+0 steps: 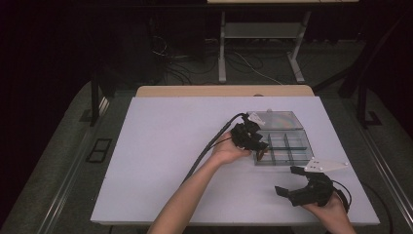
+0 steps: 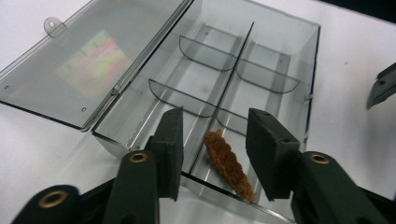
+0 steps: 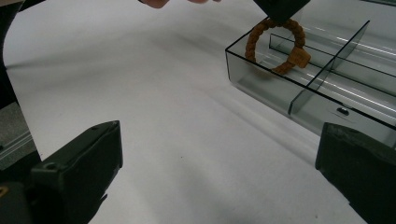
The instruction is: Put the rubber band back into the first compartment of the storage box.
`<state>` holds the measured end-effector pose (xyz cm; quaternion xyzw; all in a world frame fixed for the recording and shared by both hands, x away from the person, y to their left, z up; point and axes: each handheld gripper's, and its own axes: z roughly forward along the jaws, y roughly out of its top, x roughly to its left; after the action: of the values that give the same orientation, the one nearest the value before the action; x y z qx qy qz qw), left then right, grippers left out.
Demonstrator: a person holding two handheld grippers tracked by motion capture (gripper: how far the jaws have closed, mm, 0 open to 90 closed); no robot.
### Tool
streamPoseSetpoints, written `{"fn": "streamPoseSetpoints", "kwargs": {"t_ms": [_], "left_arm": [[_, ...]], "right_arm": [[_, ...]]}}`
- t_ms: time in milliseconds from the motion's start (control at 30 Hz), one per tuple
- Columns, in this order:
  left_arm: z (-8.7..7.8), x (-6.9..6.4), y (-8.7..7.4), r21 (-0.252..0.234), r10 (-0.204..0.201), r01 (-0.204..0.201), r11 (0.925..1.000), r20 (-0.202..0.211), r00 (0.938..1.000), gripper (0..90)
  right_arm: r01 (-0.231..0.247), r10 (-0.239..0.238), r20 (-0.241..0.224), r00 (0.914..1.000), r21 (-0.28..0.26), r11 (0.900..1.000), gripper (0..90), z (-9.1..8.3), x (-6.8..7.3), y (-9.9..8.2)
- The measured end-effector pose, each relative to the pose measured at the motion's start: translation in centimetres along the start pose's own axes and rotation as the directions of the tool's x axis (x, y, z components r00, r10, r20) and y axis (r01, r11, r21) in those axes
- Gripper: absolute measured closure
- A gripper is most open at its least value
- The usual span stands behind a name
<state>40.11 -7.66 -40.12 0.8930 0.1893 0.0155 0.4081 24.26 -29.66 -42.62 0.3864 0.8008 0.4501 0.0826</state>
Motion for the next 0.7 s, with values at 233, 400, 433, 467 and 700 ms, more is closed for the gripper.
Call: {"fn": "streamPoseSetpoints", "kwargs": {"t_ms": [233, 400, 433, 467, 700], "left_arm": [[-1.4, -0.2, 0.4, -0.032, -0.013, 0.013, 0.9994, -0.018, 0.9998, 43.6], [-2.6, -0.2, 0.3, -0.033, -0.007, 0.007, 0.9994, -0.006, 1.0, 33.6], [-2.9, -0.2, 0.3, -0.038, -0.011, 0.011, 0.9992, -0.001, 0.9999, 31.2], [-3.2, -0.1, 0.2, -0.042, -0.009, 0.009, 0.9991, -0.001, 1.0, 28.9], [-5.0, 0.2, -0.3, -0.063, -0.041, 0.042, 0.9971, 0.013, 0.9991, 13.1]], "right_arm": [[0.009, -0.009, -0.002, 1.0, 0.001, 1.0, 0.8, 0.1, 0.1, 0.0], [0.011, -0.011, -0.001, 0.9999, 0.0, 0.9999, 0.8, 0.1, 0.1, 0.0], [0.01, -0.01, -0.001, 0.9999, 0.002, 0.9999, 0.8, 0.1, 0.1, 0.0], [0.011, -0.011, -0.001, 0.9999, 0.003, 0.9999, 0.8, 0.1, 0.1, 0.0], [0.009, -0.009, 0.0, 1.0, 0.0, 1.0, 0.8, 0.1, 0.2, 0.0]]}}
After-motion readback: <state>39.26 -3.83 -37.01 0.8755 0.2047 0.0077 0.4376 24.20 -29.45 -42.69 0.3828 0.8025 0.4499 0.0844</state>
